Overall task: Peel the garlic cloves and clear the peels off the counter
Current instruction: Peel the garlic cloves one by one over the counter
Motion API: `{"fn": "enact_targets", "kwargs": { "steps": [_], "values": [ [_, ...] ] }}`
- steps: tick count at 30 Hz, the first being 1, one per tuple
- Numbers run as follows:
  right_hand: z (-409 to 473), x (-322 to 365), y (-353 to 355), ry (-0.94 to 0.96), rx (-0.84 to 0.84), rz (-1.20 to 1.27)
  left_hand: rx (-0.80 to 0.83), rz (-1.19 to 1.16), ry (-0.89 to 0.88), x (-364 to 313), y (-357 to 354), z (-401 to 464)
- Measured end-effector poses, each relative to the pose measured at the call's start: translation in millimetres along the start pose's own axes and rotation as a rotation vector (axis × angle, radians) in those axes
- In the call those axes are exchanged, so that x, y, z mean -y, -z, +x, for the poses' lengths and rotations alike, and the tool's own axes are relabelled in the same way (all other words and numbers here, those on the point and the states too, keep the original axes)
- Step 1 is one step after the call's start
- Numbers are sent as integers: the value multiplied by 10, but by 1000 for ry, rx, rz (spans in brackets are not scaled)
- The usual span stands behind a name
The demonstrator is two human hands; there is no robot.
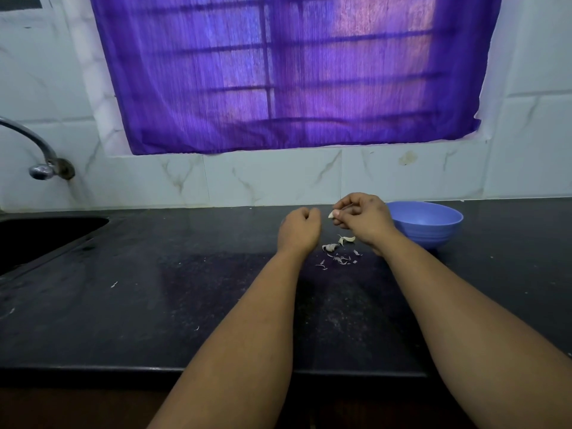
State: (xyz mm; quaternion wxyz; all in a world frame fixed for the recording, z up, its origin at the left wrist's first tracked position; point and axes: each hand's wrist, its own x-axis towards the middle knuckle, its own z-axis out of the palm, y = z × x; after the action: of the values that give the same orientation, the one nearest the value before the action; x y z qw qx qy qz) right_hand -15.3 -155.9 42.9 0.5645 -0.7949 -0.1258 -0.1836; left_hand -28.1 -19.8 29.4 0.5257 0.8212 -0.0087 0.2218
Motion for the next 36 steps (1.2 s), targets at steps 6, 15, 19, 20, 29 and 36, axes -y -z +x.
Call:
{"fn": "enact_targets", "kwargs": {
  "steps": [6, 15, 19, 20, 29, 36],
  "values": [
    [-6, 11, -21, -31, 10, 39, -10, 107, -6, 46, 7, 8],
    [24, -7, -11, -43, -24, -40, 8, 138, -17, 88, -8, 46],
    [13, -15, -15, -66, -16, 29, -87, -81, -48, 64, -20, 34],
    [7, -10, -16, -79, -17, 61, -90, -141, -55, 57, -23, 28],
    [-22, 22, -11, -181, 3, 232, 108, -366, -51, -1, -43, -6],
    [-49, 125, -9, -384, 215, 677, 162, -729, 90, 5, -17, 17]
  ]
}}
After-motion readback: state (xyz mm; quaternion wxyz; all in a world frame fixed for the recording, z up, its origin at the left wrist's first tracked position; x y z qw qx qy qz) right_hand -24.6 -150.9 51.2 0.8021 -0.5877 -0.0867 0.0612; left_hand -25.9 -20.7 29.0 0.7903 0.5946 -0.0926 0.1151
